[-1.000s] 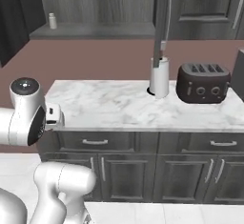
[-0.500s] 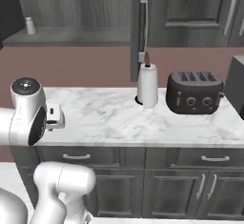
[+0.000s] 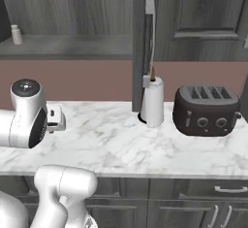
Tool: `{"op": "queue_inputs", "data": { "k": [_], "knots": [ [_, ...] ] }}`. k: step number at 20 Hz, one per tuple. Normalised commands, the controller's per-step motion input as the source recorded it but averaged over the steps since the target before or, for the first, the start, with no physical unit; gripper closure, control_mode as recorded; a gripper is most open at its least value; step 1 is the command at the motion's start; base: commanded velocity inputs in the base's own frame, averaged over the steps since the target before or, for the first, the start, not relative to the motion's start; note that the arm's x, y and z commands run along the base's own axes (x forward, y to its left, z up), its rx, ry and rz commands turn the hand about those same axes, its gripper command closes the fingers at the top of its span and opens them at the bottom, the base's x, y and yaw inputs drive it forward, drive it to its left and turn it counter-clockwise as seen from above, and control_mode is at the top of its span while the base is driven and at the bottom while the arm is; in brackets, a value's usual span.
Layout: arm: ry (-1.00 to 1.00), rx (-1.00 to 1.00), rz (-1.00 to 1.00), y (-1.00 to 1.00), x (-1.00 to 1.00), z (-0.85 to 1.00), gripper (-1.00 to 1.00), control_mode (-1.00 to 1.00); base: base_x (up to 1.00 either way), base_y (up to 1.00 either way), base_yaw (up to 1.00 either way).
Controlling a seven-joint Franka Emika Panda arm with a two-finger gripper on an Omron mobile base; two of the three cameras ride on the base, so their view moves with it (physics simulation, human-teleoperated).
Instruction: Collect the turmeric, mayonnaise, and shaker from the cabinet and place them next to the stove.
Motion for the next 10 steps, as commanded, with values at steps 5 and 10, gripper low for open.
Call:
{"op": "queue_inputs", "data": {
  "k": [5,10],
  "knots": [
    [0.0,0.0,0.0,0.0,0.0,0.0,-1.0,1.0,0.69,0.23,0.07],
    [-0.05,0.04,0.09,0.27,0.28,0.02,-1.0,-1.0,0.25,0.16,0.05]
  ]
}}
